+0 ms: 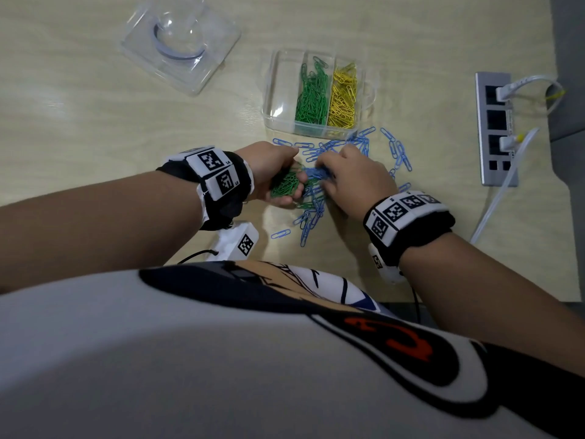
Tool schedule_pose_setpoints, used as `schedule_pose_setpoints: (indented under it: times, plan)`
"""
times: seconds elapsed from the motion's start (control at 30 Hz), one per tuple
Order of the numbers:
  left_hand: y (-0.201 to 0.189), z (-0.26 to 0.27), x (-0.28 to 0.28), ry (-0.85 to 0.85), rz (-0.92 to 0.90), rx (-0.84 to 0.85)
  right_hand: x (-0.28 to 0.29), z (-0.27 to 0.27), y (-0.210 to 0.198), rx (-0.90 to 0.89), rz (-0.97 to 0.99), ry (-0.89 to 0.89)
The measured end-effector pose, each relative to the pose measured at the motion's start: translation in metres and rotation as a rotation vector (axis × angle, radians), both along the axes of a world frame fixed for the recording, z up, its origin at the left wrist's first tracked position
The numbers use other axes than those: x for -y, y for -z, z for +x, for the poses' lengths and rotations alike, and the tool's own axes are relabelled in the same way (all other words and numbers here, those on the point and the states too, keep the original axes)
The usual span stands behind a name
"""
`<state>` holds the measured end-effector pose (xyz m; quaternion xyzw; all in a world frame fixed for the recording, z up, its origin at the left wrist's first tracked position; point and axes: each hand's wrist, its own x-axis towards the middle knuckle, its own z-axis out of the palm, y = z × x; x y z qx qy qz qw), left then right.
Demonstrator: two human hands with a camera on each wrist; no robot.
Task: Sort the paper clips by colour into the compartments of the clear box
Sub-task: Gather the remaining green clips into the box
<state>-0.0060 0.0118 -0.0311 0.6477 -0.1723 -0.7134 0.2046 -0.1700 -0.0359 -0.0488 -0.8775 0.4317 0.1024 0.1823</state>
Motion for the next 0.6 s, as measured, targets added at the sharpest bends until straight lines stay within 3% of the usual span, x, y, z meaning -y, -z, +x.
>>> schedule_pose_setpoints:
  times: [0.23,0.4,0.6]
  plan:
    - [0.005,0.002,-0.001,-0.010,0.009,0.010,0.016,-0.013,-0.007,0.131,-0.024,0.192]
    - [0.003,0.002,0.001,-0.005,0.009,0.019,0.026,-0.023,-0.012,-0.023,-0.104,0.247]
    - [0.003,0.003,0.001,-0.007,0.012,0.033,0.013,-0.005,-0.002,0.030,-0.019,0.116]
